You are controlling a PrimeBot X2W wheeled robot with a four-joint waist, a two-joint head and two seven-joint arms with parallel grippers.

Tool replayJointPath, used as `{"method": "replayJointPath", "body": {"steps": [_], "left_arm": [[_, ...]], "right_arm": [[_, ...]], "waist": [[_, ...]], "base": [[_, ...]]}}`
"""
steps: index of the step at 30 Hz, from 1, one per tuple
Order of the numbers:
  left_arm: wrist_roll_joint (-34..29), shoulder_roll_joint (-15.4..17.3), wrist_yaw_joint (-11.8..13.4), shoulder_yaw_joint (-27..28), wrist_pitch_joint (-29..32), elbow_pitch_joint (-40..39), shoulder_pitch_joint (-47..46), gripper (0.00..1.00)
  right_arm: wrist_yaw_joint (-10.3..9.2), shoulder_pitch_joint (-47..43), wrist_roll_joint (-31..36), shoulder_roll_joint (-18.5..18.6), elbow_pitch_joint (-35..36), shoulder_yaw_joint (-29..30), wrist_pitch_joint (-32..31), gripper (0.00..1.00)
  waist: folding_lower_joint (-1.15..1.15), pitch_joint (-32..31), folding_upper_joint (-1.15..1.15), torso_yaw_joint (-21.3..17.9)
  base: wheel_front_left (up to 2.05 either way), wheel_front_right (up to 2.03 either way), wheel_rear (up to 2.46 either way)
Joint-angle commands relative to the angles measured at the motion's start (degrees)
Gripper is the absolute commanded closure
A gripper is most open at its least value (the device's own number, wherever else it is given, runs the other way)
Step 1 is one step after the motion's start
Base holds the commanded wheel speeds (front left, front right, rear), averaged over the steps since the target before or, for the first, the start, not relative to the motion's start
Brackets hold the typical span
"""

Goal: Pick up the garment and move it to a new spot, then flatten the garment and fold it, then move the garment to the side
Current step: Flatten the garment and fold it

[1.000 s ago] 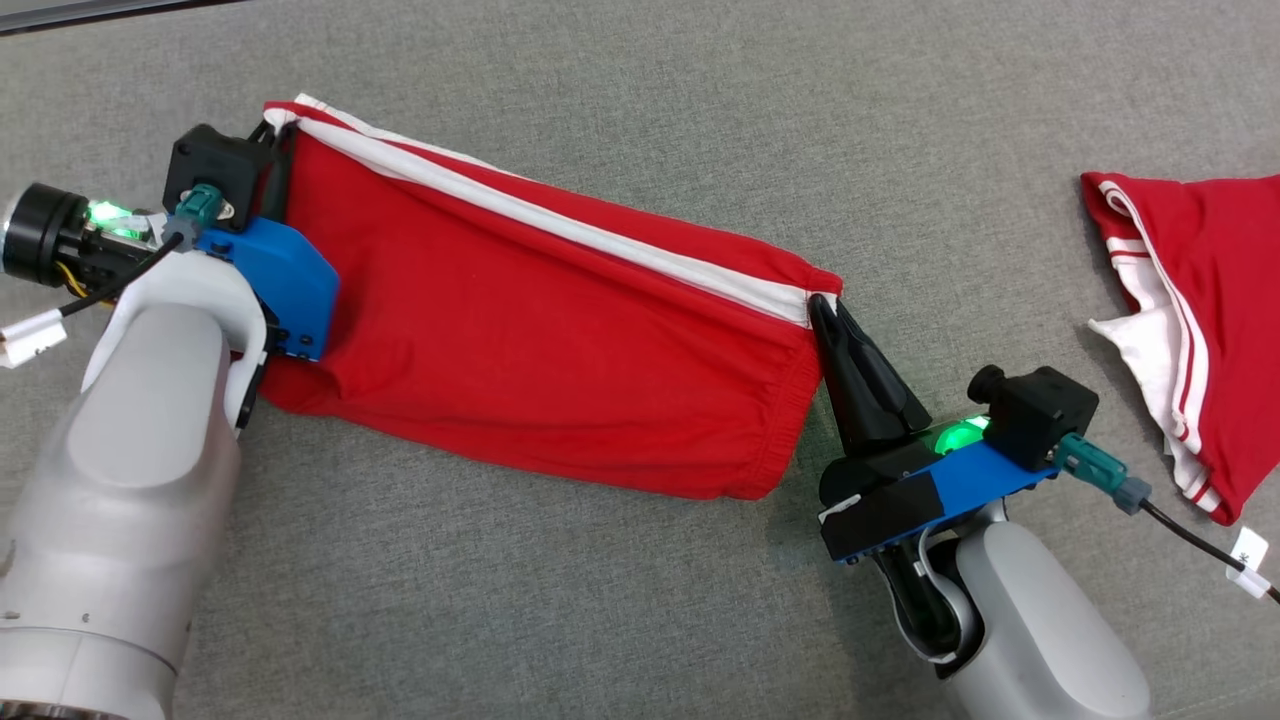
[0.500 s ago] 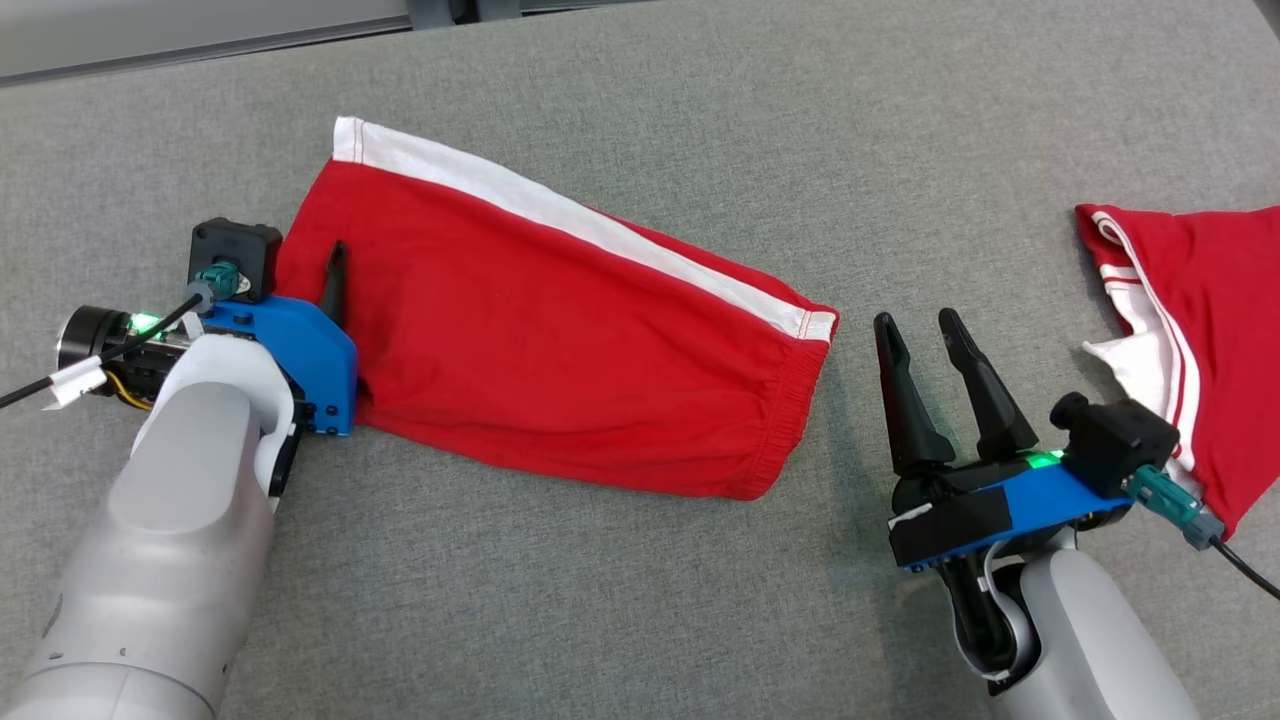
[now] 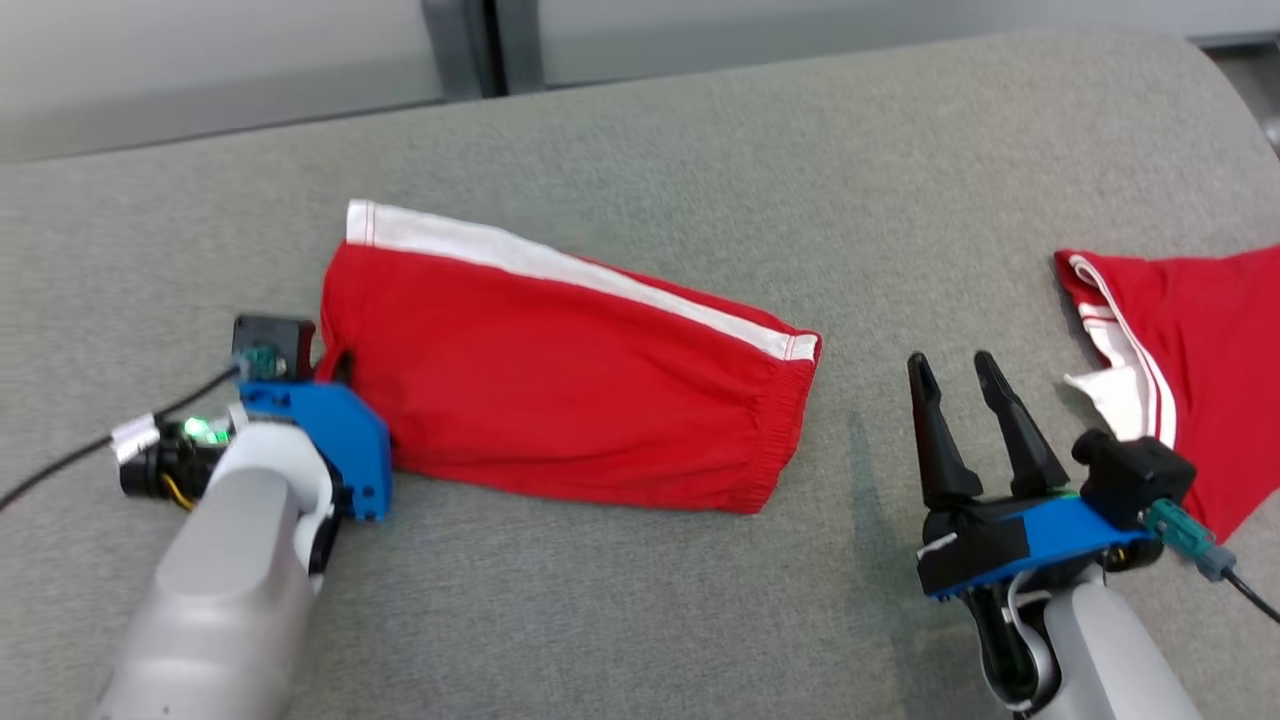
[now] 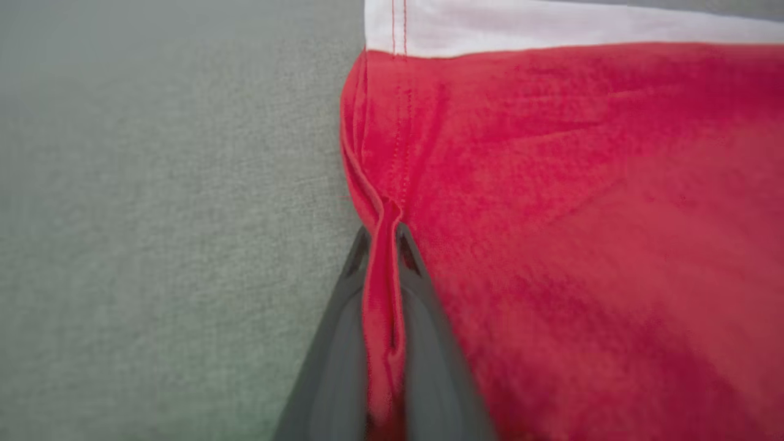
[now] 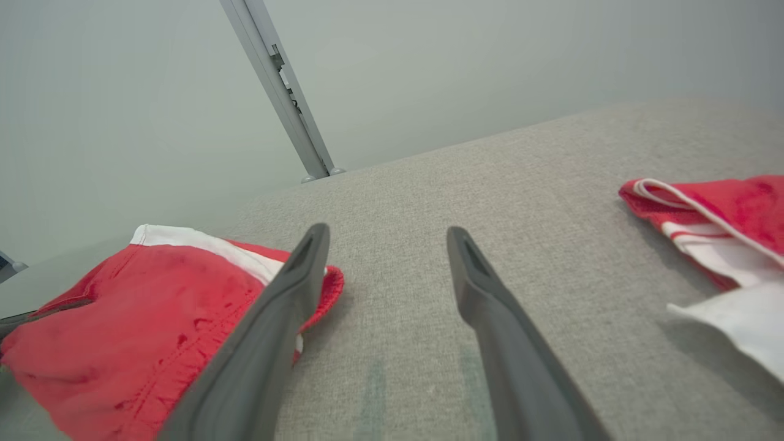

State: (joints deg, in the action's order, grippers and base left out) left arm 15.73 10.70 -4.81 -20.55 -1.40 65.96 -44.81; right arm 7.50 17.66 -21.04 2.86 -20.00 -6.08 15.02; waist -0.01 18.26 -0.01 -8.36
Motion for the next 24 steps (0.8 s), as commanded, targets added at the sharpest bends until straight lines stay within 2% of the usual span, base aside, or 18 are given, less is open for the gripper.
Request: {"method": "replayJointPath", "body": {"steps": [1, 12, 18, 19, 20, 21, 24], "left_arm": [[0.71, 0.21, -0.06, 0.32, -0.14, 2.14, 4.42, 1.0], [4.67, -2.07, -0.24, 2.27, -7.38, 1.03, 13.42, 1.0], [5.75, -3.13, 1.78, 2.67, -10.45, -0.32, 18.05, 1.0], [5.54, -3.23, 2.29, 2.57, -11.24, -1.0, 18.46, 0.95], [5.52, -3.47, 2.69, 2.62, -11.8, -1.66, 19.0, 0.26], [5.66, -3.8, 3.14, 2.72, -12.35, -2.6, 19.45, 0.0], [5.12, -4.58, 4.11, 2.44, -13.32, -5.67, 20.66, 0.0]], "right_arm": [[-0.02, -1.29, 0.71, 0.11, -0.44, 0.67, 0.2, 0.0], [-0.01, -6.78, 3.0, 0.1, -2.98, 1.44, 0.2, 0.0], [-0.01, -7.23, 2.62, 0.1, -4.72, -0.67, 0.19, 0.0], [-0.01, -6.79, 2.54, 0.1, -4.99, -1.19, 0.19, 0.0], [-0.01, -6.25, 2.45, 0.09, -5.4, -1.82, 0.19, 0.0], [-0.01, -5.68, 2.23, 0.11, -5.76, -2.14, 0.2, 0.0], [-0.01, -3.34, 1.81, 0.13, -7.27, -3.47, 0.19, 0.0]], "waist": [[0.01, -1.31, 0.01, 0.43], [0.01, -9.57, 0.01, 5.51], [0.01, -10.43, 0.01, 8.26], [0.01, -10.34, 0.01, 8.65], [0.01, -10.25, 0.01, 9.01], [0.01, -10.1, 0.01, 9.44], [0.01, -9.57, 0.01, 10.55]], "base": [[0.0, 0.0, 0.0], [0.0, 0.0, 0.0], [0.0, 0.0, 0.0], [0.0, 0.0, 0.0], [0.0, 0.0, 0.0], [0.0, 0.0, 0.0], [0.0, 0.0, 0.0]]}}
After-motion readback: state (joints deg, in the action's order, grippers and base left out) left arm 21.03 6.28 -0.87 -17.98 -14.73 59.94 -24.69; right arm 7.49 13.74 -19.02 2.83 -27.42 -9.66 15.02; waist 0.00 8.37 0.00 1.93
